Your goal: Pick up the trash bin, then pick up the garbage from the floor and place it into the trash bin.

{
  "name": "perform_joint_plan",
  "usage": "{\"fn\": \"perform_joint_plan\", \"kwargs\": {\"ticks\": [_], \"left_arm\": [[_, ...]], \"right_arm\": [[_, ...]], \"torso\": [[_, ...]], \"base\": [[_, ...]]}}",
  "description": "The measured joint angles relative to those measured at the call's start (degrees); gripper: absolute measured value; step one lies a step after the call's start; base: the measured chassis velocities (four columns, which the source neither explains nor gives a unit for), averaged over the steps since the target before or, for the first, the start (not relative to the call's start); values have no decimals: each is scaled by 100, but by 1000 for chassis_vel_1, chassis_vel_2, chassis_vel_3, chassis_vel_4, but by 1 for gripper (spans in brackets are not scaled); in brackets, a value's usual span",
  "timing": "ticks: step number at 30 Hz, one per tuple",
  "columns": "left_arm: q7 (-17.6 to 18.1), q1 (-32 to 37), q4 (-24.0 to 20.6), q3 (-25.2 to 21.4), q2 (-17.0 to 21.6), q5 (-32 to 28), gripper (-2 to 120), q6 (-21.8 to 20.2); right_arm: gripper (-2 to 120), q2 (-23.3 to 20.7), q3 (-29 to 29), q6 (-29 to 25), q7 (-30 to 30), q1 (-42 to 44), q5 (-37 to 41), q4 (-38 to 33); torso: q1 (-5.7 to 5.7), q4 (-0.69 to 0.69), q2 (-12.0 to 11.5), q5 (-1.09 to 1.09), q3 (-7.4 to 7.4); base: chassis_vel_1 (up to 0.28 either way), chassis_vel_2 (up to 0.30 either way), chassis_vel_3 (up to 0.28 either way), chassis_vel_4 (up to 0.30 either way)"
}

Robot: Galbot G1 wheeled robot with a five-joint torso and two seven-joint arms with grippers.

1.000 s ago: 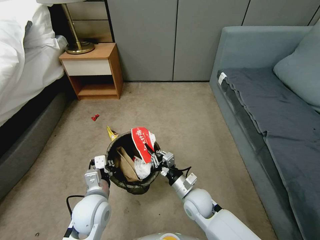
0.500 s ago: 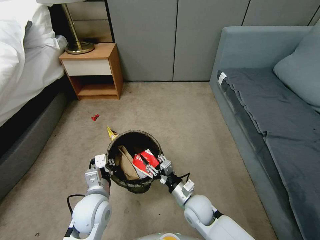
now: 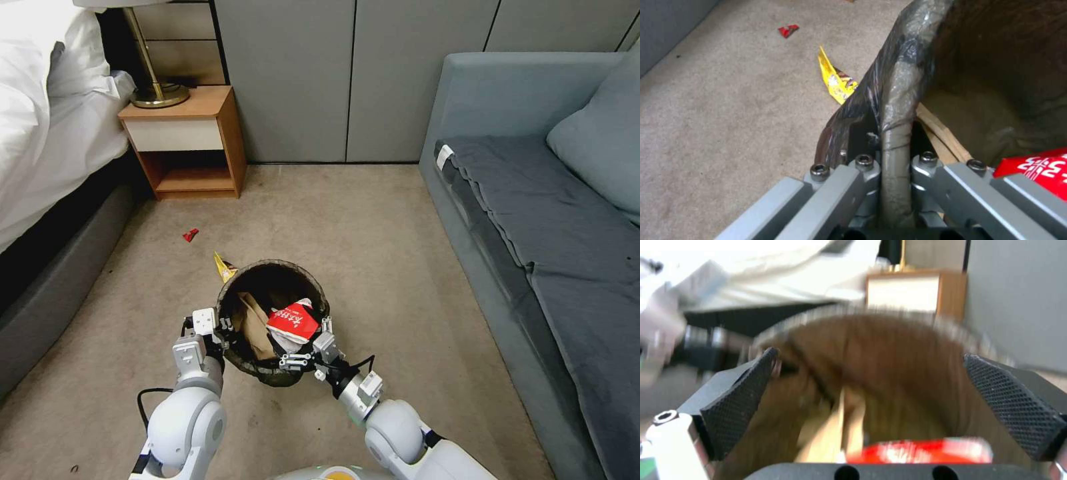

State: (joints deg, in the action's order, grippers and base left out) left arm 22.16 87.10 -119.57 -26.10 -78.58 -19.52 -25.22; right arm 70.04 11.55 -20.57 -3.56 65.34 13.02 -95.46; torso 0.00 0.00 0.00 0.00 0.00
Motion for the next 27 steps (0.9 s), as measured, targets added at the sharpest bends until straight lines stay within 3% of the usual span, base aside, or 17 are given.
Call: {"fn": "perform_joint_plan", "kwargs": {"ticks": [13,19,27], "left_arm": [[0,28,112,5,81,12,0,0],[-3,14,172,-13,77,22,0,9],[-3,12,191,-75,77,49,0,73]], "right_arm": [[100,104,-498,118,578,-319,-221,-1372],[100,159,-1179,105,814,377,-547,-1994],[100,493,-1918,-163,1345,1583,-910,-1907]], "torso": [[0,1,0,0,0],[1,-1,0,1,0],[0,0,0,1,0]], "base": [[0,0,0,0],[0,0,0,0],[0,0,0,0]]}}
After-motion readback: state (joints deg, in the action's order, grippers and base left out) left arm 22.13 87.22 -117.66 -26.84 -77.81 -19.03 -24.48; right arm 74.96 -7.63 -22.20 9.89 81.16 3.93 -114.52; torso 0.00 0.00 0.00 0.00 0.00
